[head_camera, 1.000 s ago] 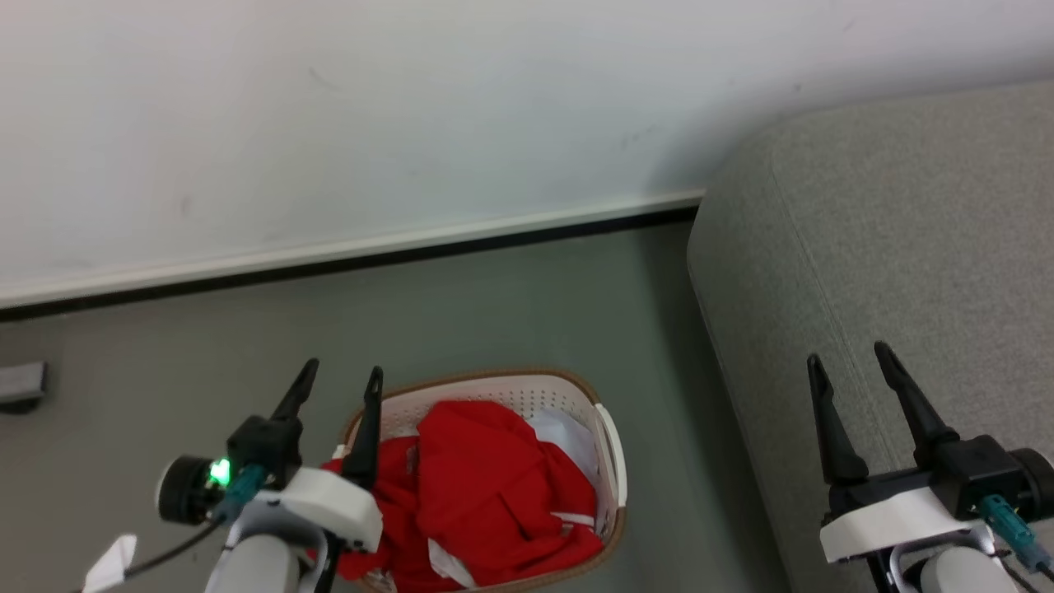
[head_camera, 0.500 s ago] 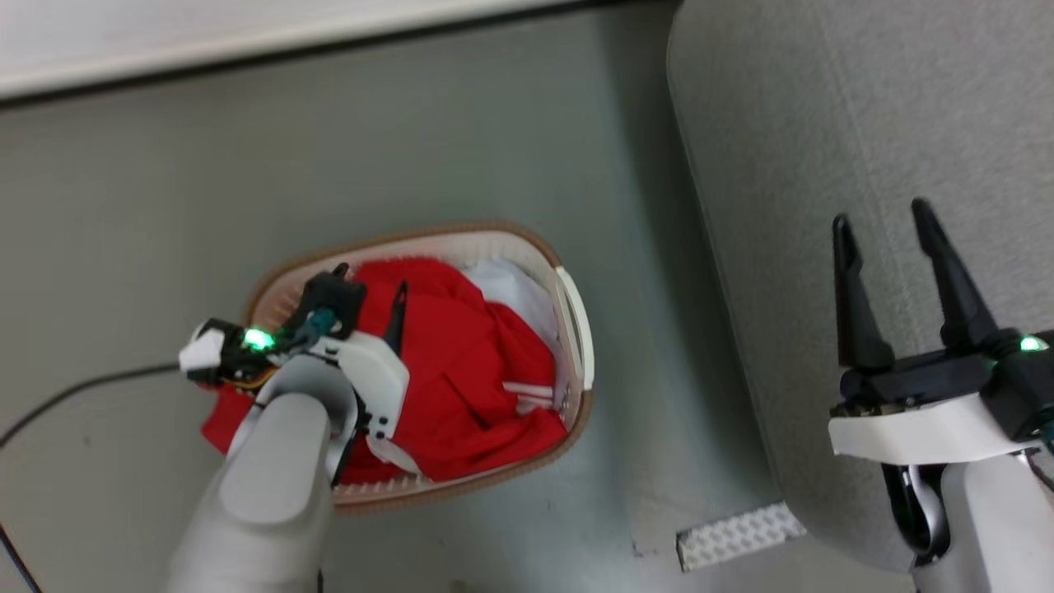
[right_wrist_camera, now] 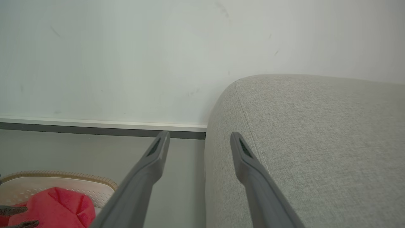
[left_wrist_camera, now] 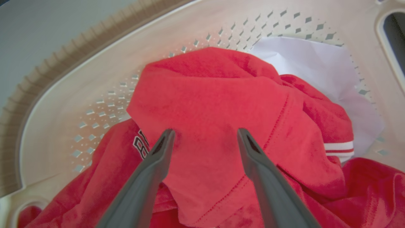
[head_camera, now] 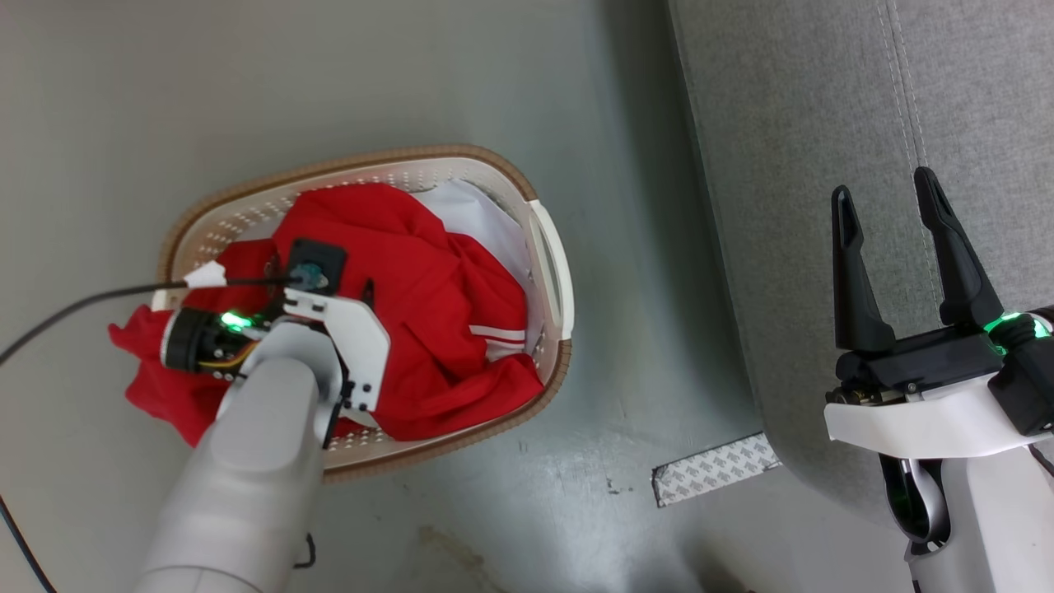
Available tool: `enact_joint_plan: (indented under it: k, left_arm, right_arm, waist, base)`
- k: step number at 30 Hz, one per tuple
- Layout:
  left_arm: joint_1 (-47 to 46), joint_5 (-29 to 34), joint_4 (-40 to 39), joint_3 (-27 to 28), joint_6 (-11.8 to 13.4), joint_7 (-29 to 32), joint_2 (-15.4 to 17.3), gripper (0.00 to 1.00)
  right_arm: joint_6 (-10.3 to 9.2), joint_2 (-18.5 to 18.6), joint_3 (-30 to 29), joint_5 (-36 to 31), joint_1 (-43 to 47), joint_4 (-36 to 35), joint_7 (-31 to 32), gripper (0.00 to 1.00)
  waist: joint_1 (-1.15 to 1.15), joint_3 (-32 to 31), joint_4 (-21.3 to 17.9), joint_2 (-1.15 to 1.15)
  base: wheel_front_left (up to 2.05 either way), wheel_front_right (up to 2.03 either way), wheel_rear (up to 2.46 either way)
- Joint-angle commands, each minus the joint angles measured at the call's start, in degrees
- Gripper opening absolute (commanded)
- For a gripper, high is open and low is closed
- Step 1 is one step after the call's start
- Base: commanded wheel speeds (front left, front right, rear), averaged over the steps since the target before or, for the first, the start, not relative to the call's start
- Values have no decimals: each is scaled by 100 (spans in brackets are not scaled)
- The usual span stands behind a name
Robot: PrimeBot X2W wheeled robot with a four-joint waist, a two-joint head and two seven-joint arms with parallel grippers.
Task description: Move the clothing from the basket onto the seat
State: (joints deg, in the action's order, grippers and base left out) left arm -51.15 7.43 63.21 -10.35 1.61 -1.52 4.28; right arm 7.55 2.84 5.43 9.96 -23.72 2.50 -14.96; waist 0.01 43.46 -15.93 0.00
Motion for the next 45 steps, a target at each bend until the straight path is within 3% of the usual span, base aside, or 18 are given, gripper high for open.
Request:
enact_joint_plan:
  k: [1,13,30,31,32,33,38,45]
  left_arm:
    - [-134,-9,132,-17,36,44,70,100]
    - [-490,65,634,-151,194,274,346,100]
    - [-872,-112,895,-309,31,314,412,100]
    - [-878,-118,901,-334,2,282,404,27]
    - [-882,-128,905,-343,-1,238,396,5]
    - [-874,-137,907,-360,-28,187,359,0]
    - [-712,-433,885,-219,-105,-202,136,0]
    - [-17,-1025,866,7,-382,-1055,-97,0]
  right_arm:
    - [-12,-2,12,57,-79,-36,-16,100]
    - [-12,-4,140,205,-53,-73,-16,100]
    - [-12,-3,222,300,-166,-180,-16,100]
    - [-12,-3,218,294,-164,-178,-16,100]
    - [-12,-3,211,282,-158,-169,-16,100]
    - [-12,-3,195,264,-144,-154,-16,100]
    - [-13,2,33,216,-64,-52,-17,100]
    - [-13,6,-31,200,244,221,-16,100]
  waist:
    - [-1,60,-50,0]
    - [-1,247,-136,0]
    - [-1,800,-402,0]
    - [-1,807,-401,0]
    - [-1,802,-390,0]
    - [-1,780,-366,0]
    - [-1,451,-128,0]
    - [-1,-731,258,0]
  base:
    - [0,0,0]
    - [0,0,0]
    - [0,0,0]
    - [0,0,0]
    - [0,0,0]
    - [0,0,0]
    - [0,0,0]
    - [0,0,0]
